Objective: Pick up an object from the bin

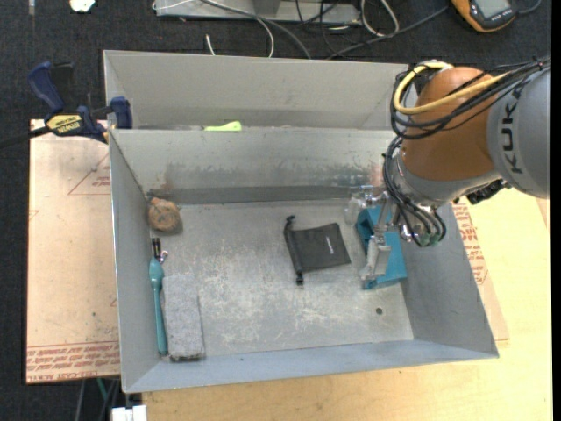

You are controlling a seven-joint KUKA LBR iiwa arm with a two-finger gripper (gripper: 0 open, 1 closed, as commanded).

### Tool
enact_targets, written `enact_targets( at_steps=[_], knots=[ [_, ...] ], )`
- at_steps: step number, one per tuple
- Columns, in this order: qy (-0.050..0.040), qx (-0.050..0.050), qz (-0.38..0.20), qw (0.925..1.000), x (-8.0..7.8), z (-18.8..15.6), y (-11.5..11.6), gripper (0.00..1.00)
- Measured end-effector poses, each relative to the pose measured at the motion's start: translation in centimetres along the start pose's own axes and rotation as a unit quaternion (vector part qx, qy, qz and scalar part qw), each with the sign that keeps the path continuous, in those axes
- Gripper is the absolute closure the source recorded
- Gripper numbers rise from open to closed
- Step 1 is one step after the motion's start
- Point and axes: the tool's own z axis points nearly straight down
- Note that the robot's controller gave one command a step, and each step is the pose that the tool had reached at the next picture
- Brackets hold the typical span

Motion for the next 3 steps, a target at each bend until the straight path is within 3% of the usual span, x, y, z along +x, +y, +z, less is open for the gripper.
enact_targets(
  at_steps=[1, 2, 3],
  knots=[
    [-0.0035, 0.000, -0.001, 1.0000, -0.1, -0.5, 0.0, 0.00],
    [-0.0038, 0.000, -0.006, 1.0000, -1.9, -0.3, 4.6, 0.00],
    [-0.0049, 0.000, -0.006, 1.0000, -2.2, 3.1, 6.0, 0.00]
  ],
)
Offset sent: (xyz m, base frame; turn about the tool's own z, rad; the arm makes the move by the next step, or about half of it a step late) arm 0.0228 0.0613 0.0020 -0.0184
